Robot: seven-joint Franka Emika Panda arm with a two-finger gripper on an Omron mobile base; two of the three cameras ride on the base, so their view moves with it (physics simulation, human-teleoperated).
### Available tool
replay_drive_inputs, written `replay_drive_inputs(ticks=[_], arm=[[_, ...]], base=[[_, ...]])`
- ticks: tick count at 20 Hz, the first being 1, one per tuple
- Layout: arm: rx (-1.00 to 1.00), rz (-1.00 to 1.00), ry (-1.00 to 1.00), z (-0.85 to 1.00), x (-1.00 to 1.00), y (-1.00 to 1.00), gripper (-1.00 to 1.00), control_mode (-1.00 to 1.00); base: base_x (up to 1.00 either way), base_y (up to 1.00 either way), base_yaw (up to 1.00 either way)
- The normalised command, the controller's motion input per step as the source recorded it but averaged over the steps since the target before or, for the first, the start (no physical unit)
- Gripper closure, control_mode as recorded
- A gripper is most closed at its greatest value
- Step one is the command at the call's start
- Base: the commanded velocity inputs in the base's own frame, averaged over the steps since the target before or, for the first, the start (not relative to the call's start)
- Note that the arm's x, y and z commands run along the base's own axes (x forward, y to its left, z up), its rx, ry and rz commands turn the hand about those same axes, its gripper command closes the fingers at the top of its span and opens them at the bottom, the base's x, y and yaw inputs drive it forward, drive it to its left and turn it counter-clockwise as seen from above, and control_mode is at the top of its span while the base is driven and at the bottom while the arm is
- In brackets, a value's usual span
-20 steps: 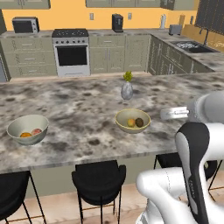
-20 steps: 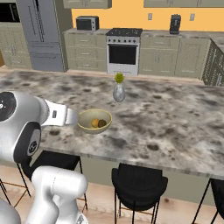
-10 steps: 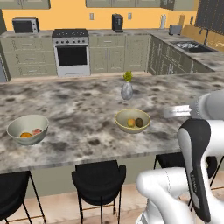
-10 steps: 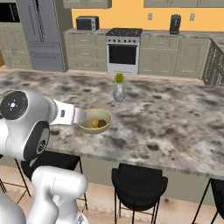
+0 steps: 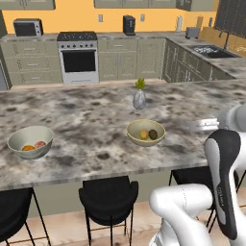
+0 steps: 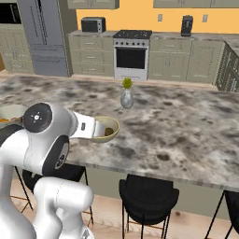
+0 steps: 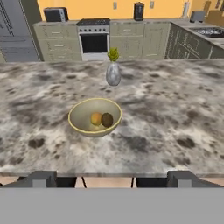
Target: Take the fruits from the plate on the dining counter and place two fruits in each bowl.
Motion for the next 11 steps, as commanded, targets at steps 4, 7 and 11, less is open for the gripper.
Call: replay_drive_inputs(ticks=[4, 7, 11], arm=[[0.0, 0.01, 0.34, -0.01, -0.33, 0.0, -1.0, -1.0], [0.0, 0.0, 0.21, -0.15, -0.33, 0.0, -1.0, -1.0], [0.0, 0.0, 0.01, 0.0, -0.01, 0.0, -1.0, -1.0]], base=[[0.0, 0.0, 0.0], [0.0, 0.0, 0.0], [0.0, 0.0, 0.0]])
